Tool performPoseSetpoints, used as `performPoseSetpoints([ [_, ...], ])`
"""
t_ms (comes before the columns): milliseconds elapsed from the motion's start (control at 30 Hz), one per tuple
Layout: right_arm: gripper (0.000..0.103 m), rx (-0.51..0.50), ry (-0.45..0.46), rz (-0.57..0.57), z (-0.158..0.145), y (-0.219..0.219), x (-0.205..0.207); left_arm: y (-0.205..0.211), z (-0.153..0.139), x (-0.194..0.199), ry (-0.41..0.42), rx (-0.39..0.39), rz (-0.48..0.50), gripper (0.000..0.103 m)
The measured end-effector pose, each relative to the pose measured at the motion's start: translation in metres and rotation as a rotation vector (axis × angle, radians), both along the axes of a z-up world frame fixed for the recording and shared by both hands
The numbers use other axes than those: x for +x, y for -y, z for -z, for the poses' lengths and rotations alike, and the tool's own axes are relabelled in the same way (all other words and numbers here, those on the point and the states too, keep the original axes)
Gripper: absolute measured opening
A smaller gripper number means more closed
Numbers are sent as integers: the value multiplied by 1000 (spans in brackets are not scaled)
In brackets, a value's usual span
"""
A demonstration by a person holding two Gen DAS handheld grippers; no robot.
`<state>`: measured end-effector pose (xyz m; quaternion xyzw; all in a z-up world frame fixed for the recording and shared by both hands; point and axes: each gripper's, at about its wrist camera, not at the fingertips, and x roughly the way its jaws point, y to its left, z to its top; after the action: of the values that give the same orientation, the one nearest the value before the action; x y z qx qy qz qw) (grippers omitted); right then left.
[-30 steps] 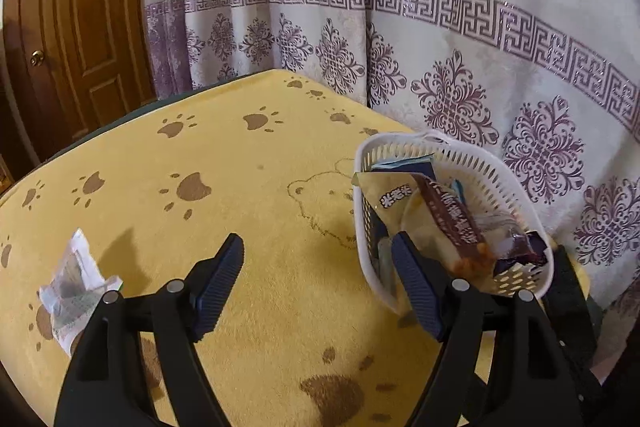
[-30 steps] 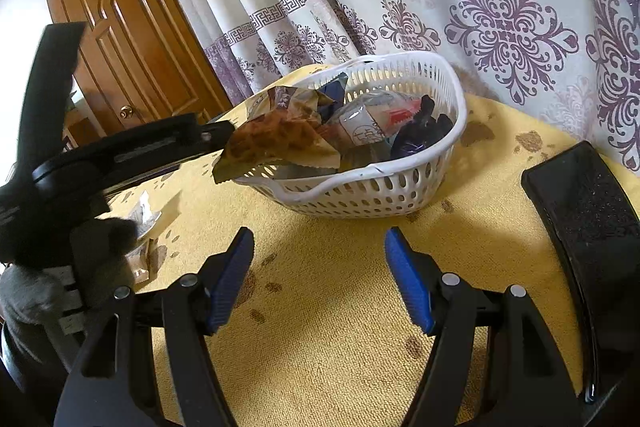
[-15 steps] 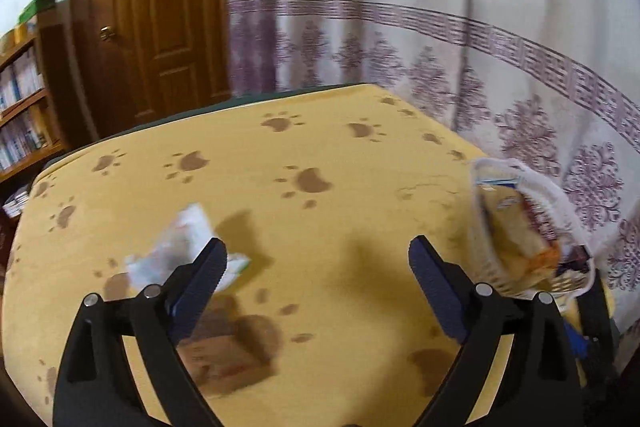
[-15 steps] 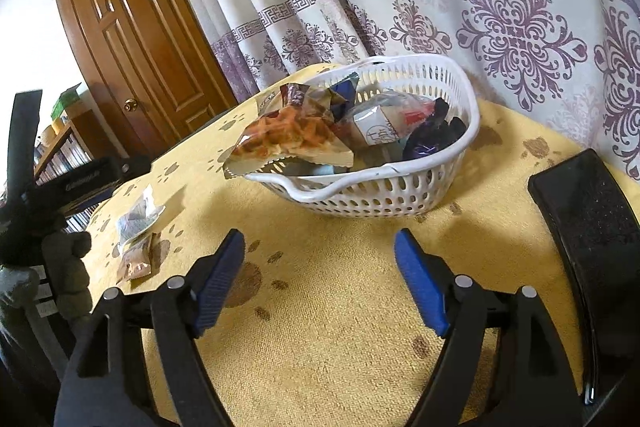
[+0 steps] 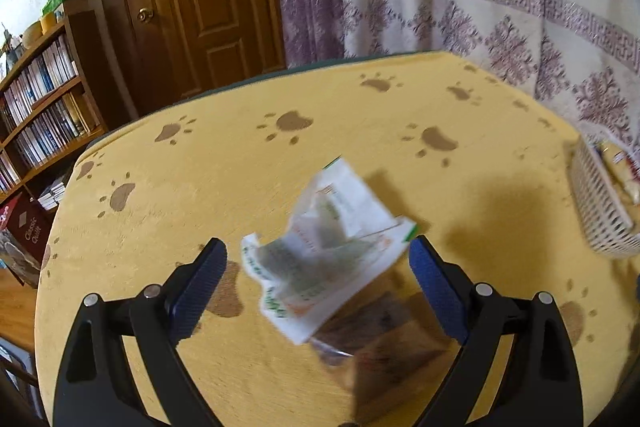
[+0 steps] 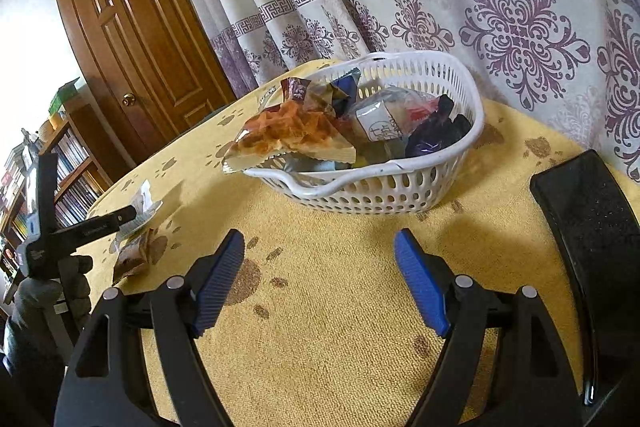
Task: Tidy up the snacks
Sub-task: 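Move the left gripper to the white-and-green packet and grasp it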
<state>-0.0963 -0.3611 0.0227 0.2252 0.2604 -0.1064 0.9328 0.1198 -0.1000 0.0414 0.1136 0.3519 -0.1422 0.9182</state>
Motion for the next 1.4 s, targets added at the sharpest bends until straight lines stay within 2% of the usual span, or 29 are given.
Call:
performPoseSetpoints([
  [300,79,-4,-20,-3,2,0,5,-9,22,38,-64,24,-61,92],
  [633,79,-7,-32,-10,3,1,8,-44,18,49,-109,-81,-181,92],
  [900,79,-7,-32,-9,3,1,8,-44,1,33,-139,-236,-183,92],
  [1100,79,-7,-32,-11,2,0,8,-24,13,34,-164,-191,-194,93],
  [1233,79,-11,-38,-17,3,0,10,-26,25,38,-183,-173,-215,92],
  [1300,79,-16,-43,-22,3,-1,11,-27,25,36,-168,-163,-215,85],
  [1367,79,-21,-45,-25,3,-2,12,-30,23,35,-162,-164,-216,63],
  [1400,79,-24,-45,-27,2,-2,12,-34,22,35,-161,-177,-216,56],
])
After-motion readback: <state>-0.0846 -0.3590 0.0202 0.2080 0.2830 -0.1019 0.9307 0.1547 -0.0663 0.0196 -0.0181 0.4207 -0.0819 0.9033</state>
